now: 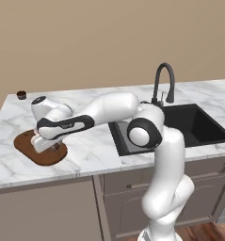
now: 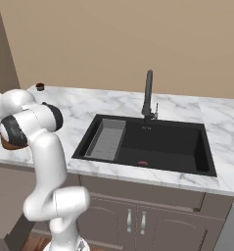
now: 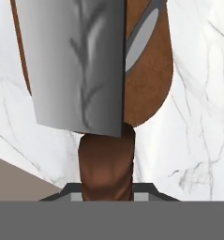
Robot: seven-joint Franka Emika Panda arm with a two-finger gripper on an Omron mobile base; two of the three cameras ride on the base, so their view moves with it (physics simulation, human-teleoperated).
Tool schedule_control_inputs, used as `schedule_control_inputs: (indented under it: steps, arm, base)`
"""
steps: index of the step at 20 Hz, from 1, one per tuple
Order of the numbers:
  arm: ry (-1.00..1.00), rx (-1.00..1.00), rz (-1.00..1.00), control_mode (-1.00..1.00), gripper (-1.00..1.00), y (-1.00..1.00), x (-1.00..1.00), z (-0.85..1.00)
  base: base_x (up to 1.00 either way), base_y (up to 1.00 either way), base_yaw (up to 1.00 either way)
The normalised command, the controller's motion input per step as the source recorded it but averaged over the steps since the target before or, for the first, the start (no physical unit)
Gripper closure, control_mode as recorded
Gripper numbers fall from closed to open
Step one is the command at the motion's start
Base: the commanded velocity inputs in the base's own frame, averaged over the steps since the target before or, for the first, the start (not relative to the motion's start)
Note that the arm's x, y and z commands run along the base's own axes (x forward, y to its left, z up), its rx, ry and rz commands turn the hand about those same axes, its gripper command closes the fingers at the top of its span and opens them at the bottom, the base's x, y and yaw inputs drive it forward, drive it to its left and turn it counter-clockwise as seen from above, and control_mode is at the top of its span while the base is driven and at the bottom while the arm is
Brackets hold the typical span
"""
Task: Open the drawer on the left and place the cutting tools on the cutting board.
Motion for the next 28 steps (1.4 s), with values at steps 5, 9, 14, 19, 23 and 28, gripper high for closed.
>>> schedule_control_inputs:
  steps: [5, 9, 14, 19, 23, 28]
  arm:
    - [-0.02, 0.09, 0.0, -1.0, 1.0, 0.11, 0.23, 0.0]
    - [0.0, 0.05, 0.0, -1.0, 1.0, 0.31, 0.3, 0.0]
    - [0.0, 0.0, 0.0, -1.0, 1.0, 0.41, 0.32, 0.0]
    - [0.01, 0.0, 0.0, -1.0, 1.0, 0.5, 0.28, 0.0]
    - [0.04, 0.0, 0.0, -1.0, 1.0, 0.39, 0.24, -0.04]
    - [0.05, 0.0, 0.0, -1.0, 1.0, 0.1, 0.17, -0.21]
  base:
    - [0.0, 0.0, 0.0]
    - [0.0, 0.0, 0.0]
    - [0.0, 0.0, 0.0]
    - [0.0, 0.0, 0.0]
    - [0.0, 0.0, 0.0]
    - [0.0, 0.0, 0.0]
